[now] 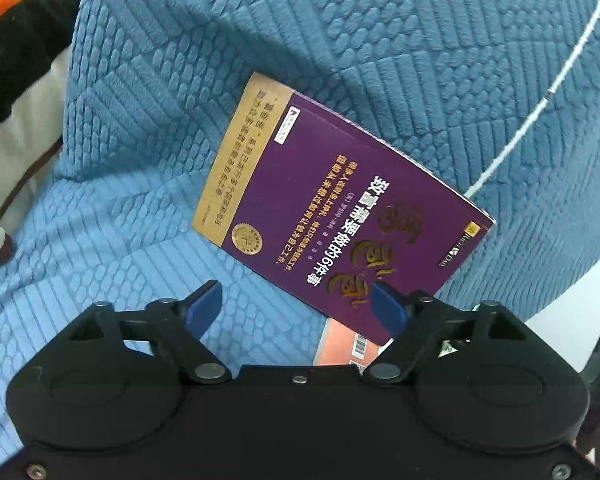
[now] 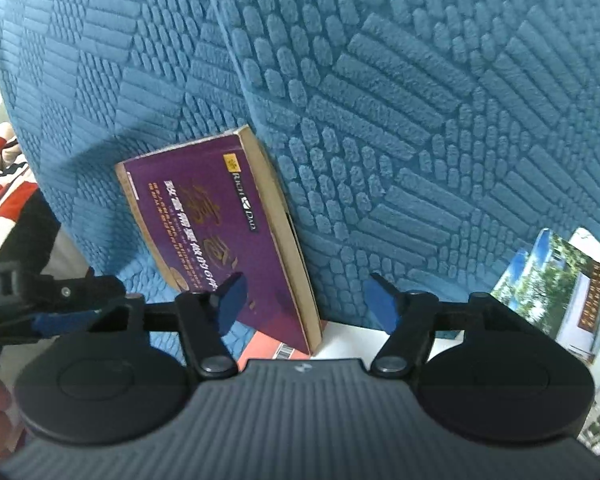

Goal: Organize objects

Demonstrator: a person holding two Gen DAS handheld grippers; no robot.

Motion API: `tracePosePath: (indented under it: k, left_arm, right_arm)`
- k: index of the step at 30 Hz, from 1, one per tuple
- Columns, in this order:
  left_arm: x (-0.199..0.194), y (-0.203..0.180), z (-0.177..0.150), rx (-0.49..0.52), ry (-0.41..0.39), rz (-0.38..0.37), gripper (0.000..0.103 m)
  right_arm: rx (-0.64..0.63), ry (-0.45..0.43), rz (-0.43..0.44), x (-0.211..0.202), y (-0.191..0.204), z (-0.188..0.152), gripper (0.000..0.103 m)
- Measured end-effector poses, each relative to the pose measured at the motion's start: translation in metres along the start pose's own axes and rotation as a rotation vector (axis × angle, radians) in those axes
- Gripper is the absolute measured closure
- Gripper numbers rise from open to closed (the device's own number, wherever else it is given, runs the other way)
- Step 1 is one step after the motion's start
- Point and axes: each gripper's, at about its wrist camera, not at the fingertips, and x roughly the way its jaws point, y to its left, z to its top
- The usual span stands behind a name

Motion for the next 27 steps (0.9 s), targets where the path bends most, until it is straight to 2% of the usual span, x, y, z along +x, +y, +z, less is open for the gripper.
tracePosePath:
  k: [2, 9, 15, 18, 21, 25, 27]
  left_arm:
    - [0.002, 0.003, 0.0, -0.019, 0.007, -0.009, 0.031]
    - [0.005, 0.009, 0.002, -0.073, 0.013, -0.041, 0.033]
    - [0.004, 0.013, 0.002, -0.112, 0.016, -0.06, 0.033]
    - [0.003, 0.014, 0.002, -0.13, 0.018, -0.076, 0.033]
    - [0.003, 0.015, 0.002, -0.144, 0.018, -0.088, 0.033]
    - [0.002, 0.018, 0.002, -0.171, 0.02, -0.119, 0.033]
    - [0.002, 0.02, 0.002, -0.194, 0.022, -0.134, 0.033]
  right_arm:
    - [0.0, 0.018, 0.016, 0.008, 0.0, 0.002, 0.044]
    - [0.001, 0.033, 0.091, 0.017, 0.006, 0.005, 0.044]
    - [-0.089, -0.052, 0.117, 0.004, 0.019, 0.01, 0.044]
    - [-0.086, -0.074, 0.13, 0.001, 0.015, 0.013, 0.044]
    - [-0.143, -0.079, 0.115, 0.003, 0.021, 0.015, 0.044]
    - [-0.219, -0.078, 0.084, 0.002, 0.027, 0.013, 0.067]
    - [-0.224, -0.075, 0.094, 0.001, 0.027, 0.013, 0.071]
